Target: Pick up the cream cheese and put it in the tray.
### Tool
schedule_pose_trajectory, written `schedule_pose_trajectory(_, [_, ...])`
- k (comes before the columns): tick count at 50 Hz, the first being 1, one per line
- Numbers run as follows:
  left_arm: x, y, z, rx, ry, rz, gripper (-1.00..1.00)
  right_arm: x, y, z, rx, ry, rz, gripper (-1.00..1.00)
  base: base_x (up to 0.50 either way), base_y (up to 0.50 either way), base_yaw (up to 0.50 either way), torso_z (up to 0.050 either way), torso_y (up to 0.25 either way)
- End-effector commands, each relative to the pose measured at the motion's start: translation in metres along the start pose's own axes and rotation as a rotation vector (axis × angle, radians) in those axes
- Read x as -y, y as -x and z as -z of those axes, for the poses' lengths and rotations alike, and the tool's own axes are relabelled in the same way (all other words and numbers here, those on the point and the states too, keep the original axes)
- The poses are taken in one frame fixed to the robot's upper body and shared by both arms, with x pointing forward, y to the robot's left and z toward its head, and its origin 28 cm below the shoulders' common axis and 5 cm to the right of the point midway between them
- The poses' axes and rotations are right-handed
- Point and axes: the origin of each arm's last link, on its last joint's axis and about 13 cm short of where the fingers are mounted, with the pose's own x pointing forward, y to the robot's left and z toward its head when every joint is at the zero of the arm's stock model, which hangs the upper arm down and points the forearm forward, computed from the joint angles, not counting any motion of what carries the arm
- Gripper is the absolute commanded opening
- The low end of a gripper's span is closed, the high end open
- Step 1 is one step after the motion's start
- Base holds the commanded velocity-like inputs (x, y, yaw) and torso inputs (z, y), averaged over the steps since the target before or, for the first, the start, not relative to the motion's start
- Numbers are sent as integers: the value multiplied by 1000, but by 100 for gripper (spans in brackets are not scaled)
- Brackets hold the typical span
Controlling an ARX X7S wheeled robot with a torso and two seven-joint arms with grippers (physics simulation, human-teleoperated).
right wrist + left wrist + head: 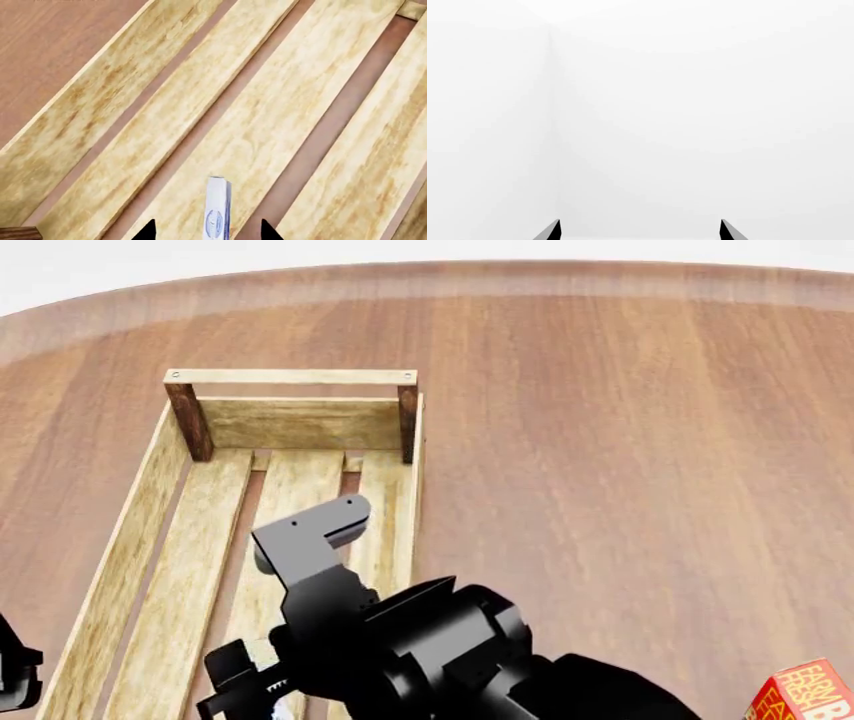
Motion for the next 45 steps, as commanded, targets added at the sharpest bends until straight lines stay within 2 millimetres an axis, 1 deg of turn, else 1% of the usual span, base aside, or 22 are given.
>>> schedule_pose_trajectory(1, [-2, -2, 0, -15, 15, -22, 100, 0, 1, -9, 26, 26, -16, 100, 0, 0, 0, 0, 0])
schedule_pose_trajectory(21, [-2, -1, 0, -15, 18, -22, 100, 0, 0, -8, 32, 24, -16, 100, 0, 0, 0, 0, 0])
schedule_pose_trajectory(26, [-3, 0, -2, -10, 19, -24, 100, 1, 1, -11, 51, 16, -19, 100, 0, 0, 0, 0, 0])
schedule_pose_trajectory(38, [-2, 0, -4, -2, 19, -20, 100, -5, 12, -35, 113, 55, -17, 100, 0, 0, 0, 0, 0])
schedule_pose_trajectory(45, [-2, -1, -4, -3, 20, -18, 100, -9, 19, -52, 189, 69, -21, 100, 0, 0, 0, 0, 0])
